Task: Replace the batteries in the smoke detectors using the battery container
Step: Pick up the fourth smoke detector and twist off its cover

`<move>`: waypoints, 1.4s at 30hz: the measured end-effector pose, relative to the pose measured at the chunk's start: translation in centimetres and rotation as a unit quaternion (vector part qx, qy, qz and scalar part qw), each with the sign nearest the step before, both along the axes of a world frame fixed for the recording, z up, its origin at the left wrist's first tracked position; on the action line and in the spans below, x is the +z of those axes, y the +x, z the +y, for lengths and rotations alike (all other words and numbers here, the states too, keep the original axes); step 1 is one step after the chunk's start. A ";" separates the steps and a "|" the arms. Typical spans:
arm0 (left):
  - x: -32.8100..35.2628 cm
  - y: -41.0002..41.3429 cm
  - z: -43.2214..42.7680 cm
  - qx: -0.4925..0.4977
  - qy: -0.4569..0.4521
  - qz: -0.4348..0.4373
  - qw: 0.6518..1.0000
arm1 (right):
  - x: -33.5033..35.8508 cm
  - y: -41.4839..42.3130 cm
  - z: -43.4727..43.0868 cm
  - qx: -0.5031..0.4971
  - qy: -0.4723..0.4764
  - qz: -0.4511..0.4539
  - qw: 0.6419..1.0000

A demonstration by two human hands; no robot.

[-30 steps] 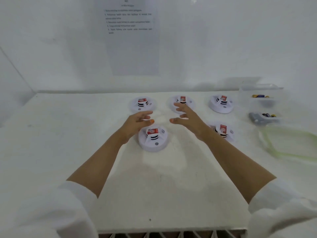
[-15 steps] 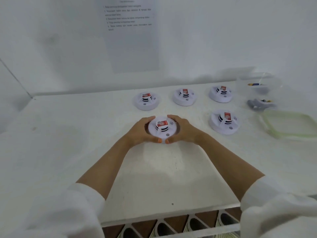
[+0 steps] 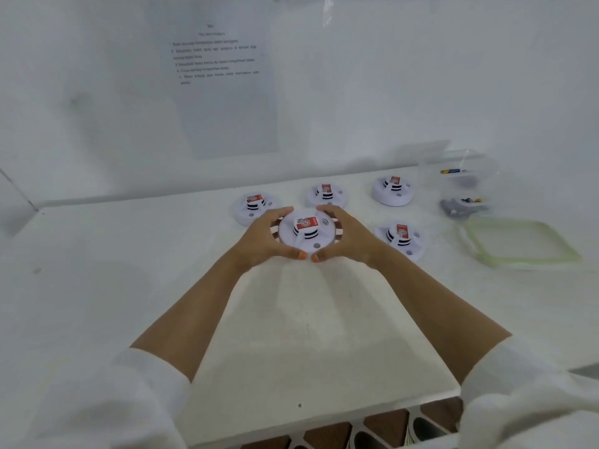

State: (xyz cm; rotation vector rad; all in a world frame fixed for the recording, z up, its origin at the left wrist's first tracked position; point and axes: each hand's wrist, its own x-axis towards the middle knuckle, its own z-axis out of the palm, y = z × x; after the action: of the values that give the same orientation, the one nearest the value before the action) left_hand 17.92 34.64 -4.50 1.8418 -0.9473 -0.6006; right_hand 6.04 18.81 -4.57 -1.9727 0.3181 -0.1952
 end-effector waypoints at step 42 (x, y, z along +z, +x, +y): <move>4.3 -13.1 -33.4 0.025 0.017 -0.060 0.998 | 4.3 -11.4 -34.0 0.057 0.050 -0.067 0.995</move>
State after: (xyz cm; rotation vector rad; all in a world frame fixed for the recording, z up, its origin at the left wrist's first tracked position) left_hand 4.84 1.21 -0.22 1.9437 -0.9721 -0.4826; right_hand -5.41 -15.18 -0.25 -1.8632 0.1254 -0.2331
